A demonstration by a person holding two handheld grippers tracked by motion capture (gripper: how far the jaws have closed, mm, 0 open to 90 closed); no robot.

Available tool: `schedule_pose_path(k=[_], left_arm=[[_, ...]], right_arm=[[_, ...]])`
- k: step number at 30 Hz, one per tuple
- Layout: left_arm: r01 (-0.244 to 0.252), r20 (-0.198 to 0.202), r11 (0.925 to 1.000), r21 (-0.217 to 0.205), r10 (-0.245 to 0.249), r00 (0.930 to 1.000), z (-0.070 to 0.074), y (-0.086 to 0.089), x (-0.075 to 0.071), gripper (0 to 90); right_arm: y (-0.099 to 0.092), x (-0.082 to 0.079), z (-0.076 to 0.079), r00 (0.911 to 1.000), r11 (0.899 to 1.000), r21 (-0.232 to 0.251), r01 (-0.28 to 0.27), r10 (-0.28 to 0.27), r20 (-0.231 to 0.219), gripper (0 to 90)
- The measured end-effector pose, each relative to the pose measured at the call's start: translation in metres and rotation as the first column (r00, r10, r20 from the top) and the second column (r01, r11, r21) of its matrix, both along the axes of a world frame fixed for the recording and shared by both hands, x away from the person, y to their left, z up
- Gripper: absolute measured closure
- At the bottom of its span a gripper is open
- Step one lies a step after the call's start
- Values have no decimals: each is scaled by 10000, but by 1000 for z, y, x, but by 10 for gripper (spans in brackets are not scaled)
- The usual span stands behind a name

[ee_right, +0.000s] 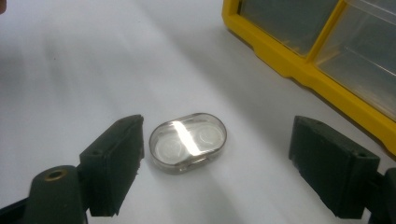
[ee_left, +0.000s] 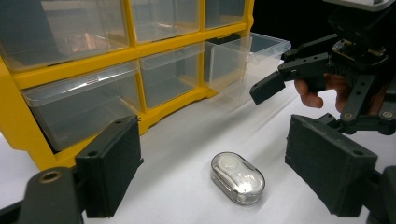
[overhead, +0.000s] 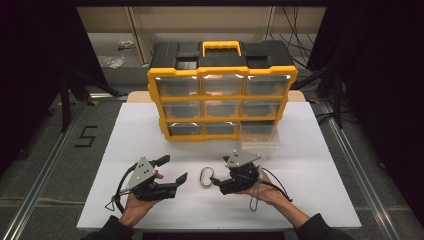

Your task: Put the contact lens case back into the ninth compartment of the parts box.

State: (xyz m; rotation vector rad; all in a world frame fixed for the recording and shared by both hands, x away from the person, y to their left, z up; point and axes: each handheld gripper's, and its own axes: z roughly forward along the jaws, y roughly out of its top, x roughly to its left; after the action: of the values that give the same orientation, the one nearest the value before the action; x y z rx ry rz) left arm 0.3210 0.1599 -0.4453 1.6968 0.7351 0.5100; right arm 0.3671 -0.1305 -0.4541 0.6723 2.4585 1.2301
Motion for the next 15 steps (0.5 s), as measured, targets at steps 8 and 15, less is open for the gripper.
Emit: schedule_pose_path(k=[8,15], left_arm=[[27,11,10000,4,-27,10000,0,0,0,174],[14,20,10000,-16,-14,10000,0,0,0,174]], right_arm=[[6,3,-4,9999,9998,-182,-94,92,-116,190],[16,6,-10,9995,9985,-501,-235,223,-235,173]])
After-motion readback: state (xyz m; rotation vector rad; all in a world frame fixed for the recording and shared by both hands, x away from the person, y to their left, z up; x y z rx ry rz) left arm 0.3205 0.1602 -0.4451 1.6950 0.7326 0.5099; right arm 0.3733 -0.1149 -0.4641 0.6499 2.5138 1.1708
